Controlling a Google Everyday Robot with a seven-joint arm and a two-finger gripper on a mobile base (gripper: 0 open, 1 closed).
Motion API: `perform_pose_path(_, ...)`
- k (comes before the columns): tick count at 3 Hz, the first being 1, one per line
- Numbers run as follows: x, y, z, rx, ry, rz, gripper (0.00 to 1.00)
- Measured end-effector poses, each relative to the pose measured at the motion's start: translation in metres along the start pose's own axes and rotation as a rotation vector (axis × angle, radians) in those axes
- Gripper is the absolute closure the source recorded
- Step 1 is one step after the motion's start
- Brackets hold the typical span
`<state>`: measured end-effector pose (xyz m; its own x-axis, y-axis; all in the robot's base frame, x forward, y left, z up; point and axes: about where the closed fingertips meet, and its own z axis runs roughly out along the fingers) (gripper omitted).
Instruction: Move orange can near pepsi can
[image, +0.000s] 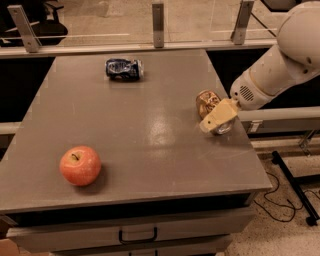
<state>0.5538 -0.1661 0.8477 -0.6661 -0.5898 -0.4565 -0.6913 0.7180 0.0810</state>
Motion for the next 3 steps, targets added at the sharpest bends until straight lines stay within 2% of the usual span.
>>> perform_pose_path(1,-0.004,-0.004,0.003,0.005,-0.030,0.024,0.51)
perform_pose_path(2,-0.006,-0.017,-0.012,0.029,-0.083,0.036,0.74)
perform_pose_path(3,-0.010,-0.040,-0.050,0.095,-0.160,0.008,0.97)
